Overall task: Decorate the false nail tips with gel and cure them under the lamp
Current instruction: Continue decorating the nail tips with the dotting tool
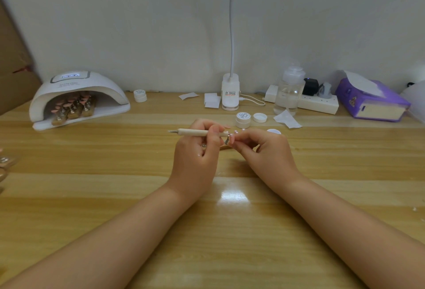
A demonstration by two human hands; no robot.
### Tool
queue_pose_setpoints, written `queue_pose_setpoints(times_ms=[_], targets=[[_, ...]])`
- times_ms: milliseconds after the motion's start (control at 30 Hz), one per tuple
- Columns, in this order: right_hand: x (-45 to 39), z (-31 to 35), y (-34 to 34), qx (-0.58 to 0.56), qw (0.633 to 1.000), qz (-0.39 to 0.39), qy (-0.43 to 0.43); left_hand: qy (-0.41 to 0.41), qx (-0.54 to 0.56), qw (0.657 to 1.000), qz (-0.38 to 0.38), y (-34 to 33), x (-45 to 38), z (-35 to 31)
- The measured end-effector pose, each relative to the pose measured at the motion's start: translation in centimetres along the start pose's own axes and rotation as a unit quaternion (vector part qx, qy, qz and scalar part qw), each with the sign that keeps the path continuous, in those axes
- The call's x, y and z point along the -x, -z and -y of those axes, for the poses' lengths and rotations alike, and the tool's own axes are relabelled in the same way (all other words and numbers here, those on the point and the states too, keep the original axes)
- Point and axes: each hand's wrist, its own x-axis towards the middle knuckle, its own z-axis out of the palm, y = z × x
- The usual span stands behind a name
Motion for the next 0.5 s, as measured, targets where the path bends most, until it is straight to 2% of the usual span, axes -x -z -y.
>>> queue_pose_setpoints(times_ms=[500], targets=[[0.01,0.31,0.03,-0.003,1.0,-0.012,-0.005,-0.011,0.038,0.999,-0.026,-0.1,0.07,0.05]])
